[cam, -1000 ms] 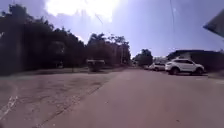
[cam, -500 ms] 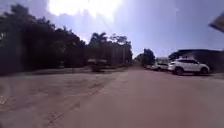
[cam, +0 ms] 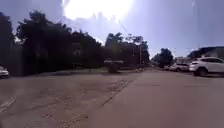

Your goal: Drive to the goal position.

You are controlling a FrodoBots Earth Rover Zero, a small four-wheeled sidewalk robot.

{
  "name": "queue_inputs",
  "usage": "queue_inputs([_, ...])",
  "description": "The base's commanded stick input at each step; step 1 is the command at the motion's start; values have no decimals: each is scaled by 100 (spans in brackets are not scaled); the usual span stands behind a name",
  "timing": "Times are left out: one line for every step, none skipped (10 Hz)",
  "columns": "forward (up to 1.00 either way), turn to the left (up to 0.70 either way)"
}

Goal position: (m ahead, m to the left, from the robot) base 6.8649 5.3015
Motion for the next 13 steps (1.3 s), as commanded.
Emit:
queue_inputs([70,35])
queue_inputs([70,35])
queue_inputs([70,35])
queue_inputs([70,34])
queue_inputs([70,29])
queue_inputs([70,25])
queue_inputs([70,20])
queue_inputs([70,15])
queue_inputs([70,10])
queue_inputs([70,5])
queue_inputs([70,0])
queue_inputs([70,0])
queue_inputs([67,0])
